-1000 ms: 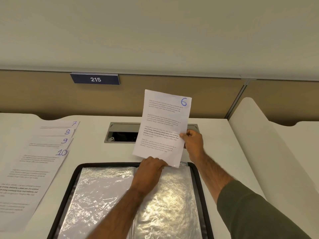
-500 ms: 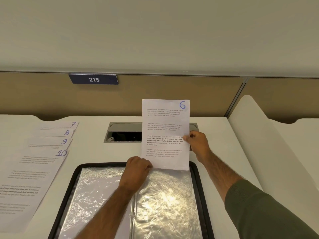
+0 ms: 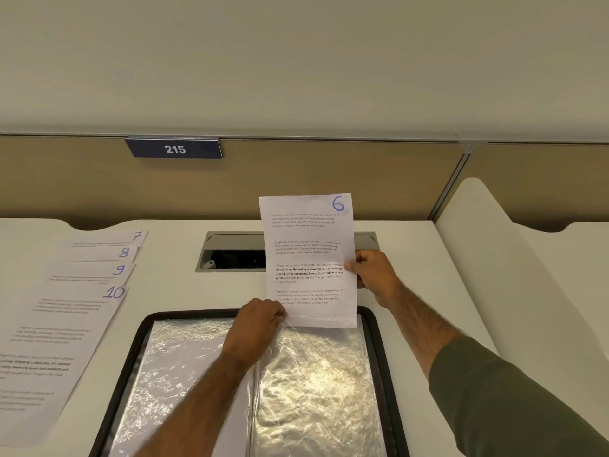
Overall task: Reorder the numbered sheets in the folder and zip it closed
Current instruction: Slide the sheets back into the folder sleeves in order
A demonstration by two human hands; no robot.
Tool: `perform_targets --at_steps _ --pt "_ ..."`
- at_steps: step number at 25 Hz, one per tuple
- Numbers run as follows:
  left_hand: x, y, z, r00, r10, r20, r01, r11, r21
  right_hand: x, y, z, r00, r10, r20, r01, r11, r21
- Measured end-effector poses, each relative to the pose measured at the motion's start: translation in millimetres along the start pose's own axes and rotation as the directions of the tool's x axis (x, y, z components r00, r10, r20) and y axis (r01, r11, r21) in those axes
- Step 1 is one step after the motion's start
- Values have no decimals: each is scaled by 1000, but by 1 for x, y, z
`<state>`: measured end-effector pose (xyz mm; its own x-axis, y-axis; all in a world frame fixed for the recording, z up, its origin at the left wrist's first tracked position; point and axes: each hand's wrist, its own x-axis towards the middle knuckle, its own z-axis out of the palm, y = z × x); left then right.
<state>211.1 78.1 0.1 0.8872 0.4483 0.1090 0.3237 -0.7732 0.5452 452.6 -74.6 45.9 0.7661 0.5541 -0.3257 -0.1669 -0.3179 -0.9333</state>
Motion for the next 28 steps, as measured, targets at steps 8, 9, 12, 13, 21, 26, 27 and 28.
perform_targets --at_steps 8,9,12,13,21,26,27,28 --pt "10 -12 -10 988 -53 143 52 999 10 5 -4 -10 1000 27 8 -27 999 40" --pt "11 -13 -11 989 -52 140 47 998 37 5 -4 -12 1000 31 4 -31 998 57" --pt "12 -13 -9 993 -51 106 44 997 69 4 -1 -13 998 53 31 -55 994 92" --pt "10 -14 -7 995 -43 87 38 997 68 3 0 -12 997 62 47 -66 994 90" --pt "4 -6 -1 985 -169 -41 163 979 -121 0 8 -1 978 109 179 -99 993 -65" --pt "35 2 -19 799 -601 24 447 566 -693 -9 11 -7 954 158 256 -154 987 -36" --pt "44 -4 -20 771 -635 46 462 508 -727 -11 12 -9 944 171 281 -170 985 -25" --pt "52 -11 -19 760 -648 61 478 492 -728 -12 14 -10 938 180 296 -181 983 -23"
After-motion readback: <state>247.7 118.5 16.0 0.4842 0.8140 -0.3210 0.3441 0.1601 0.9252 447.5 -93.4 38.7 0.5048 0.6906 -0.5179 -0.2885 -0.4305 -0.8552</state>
